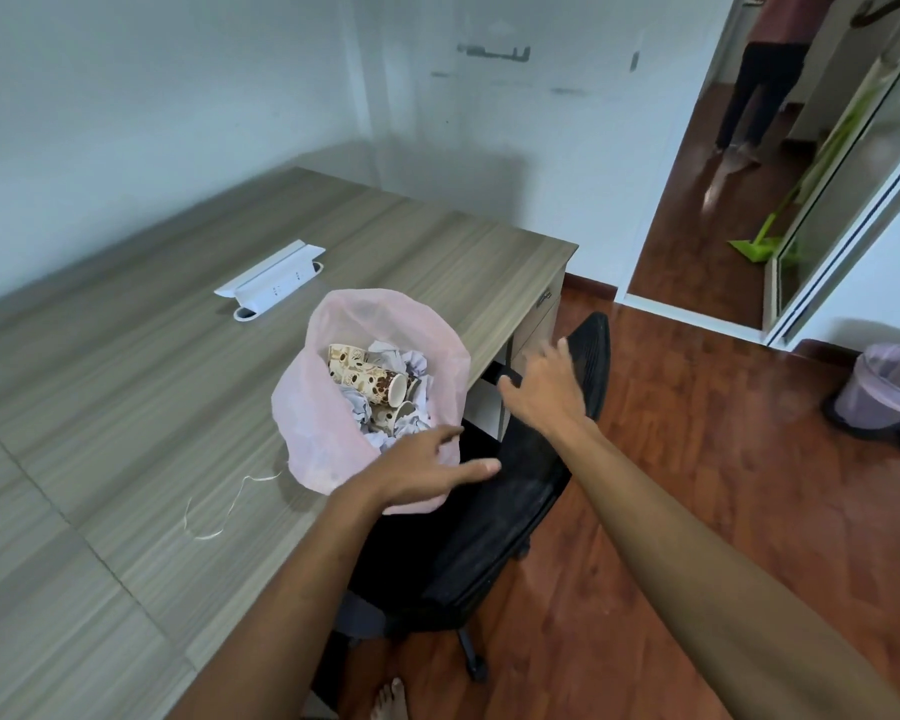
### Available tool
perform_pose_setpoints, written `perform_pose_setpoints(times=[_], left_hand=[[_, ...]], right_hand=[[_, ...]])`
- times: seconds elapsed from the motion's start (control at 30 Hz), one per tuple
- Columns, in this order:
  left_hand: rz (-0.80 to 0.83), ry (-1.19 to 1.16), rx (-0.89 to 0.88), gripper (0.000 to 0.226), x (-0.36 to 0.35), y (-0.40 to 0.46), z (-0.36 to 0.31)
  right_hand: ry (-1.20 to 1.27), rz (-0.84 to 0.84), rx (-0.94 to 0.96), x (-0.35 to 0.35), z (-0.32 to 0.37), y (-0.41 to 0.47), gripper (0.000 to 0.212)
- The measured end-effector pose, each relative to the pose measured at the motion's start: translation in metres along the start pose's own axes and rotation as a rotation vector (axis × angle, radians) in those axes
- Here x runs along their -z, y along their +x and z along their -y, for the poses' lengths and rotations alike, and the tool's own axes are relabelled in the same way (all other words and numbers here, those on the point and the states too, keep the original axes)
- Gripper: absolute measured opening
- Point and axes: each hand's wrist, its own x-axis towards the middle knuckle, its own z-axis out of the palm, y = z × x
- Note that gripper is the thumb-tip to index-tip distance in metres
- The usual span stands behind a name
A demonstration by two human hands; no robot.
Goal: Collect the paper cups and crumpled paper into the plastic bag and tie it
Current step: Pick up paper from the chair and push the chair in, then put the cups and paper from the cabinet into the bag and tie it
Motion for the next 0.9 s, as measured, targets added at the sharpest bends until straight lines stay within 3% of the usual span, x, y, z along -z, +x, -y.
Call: perform_pose_setpoints(times=[0.1, 0.17, 0.33, 0.47, 0.53, 0.7, 0.9], left_hand=[[-0.305, 0.115, -0.09, 0.079, 0.036, 0.022, 0.008], [-0.505, 0.124, -0.15, 0.064, 0.06, 0.036, 0.01], [-0.88, 0.246, -0.145, 0.066, 0.116, 0.066, 0.033], [-0.805, 0.272, 0.17, 0.082, 0.151, 0.083, 0.052], [-0.717, 0.217, 0.248, 0.075, 0.162, 0.09, 0.064], [-0.659, 0.079, 0.153, 0.007, 0.19, 0.109, 0.082], [-0.66, -0.15, 0.049, 0.016, 0.23, 0.133, 0.072]], right_hand=[[0.268, 0.25, -0.081, -0.004, 0.024, 0.01, 0.051], [0.303, 0.392, -0.173, -0.016, 0.037, 0.018, 0.059], [0.353, 0.523, -0.425, -0.057, 0.057, 0.037, 0.076], [0.352, 0.593, -0.549, -0.073, 0.063, 0.042, 0.069], [0.378, 0.609, -0.627, -0.082, 0.063, 0.044, 0.06], [0.608, 0.465, -0.712, -0.078, 0.066, 0.067, 0.031], [0.643, 0.147, -0.551, -0.023, 0.078, 0.107, 0.009]])
